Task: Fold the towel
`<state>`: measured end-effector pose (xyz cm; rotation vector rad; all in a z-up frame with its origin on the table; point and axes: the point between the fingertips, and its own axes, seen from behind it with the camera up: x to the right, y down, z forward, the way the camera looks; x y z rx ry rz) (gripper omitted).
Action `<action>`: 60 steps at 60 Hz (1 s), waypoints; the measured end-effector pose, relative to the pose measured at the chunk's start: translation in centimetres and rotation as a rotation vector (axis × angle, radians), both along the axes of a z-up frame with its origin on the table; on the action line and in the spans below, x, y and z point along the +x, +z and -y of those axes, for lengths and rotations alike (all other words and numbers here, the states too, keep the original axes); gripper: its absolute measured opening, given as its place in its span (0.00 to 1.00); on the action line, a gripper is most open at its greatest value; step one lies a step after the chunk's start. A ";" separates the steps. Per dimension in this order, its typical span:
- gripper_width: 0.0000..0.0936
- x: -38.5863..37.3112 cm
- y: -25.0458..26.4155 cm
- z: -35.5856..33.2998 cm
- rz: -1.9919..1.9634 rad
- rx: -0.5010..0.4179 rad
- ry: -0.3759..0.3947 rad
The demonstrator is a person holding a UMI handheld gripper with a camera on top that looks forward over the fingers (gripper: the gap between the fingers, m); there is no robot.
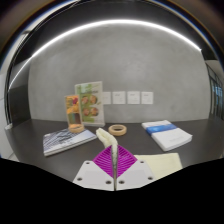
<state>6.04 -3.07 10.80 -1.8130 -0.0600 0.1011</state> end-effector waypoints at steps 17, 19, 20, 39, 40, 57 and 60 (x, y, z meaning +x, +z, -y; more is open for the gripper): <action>0.01 18.4 -7.6 1.0 -0.014 -0.167 -0.289; 0.01 19.2 -8.9 1.2 -0.010 -0.191 -0.292; 0.01 19.3 -9.1 1.2 -0.010 -0.193 -0.291; 0.92 19.8 -4.9 5.4 0.095 -0.168 -0.367; 0.90 19.6 -4.6 5.9 0.107 -0.165 -0.365; 0.88 4.9 0.5 17.7 0.105 -0.076 -0.282; 0.88 0.3 0.9 19.5 0.084 -0.062 -0.235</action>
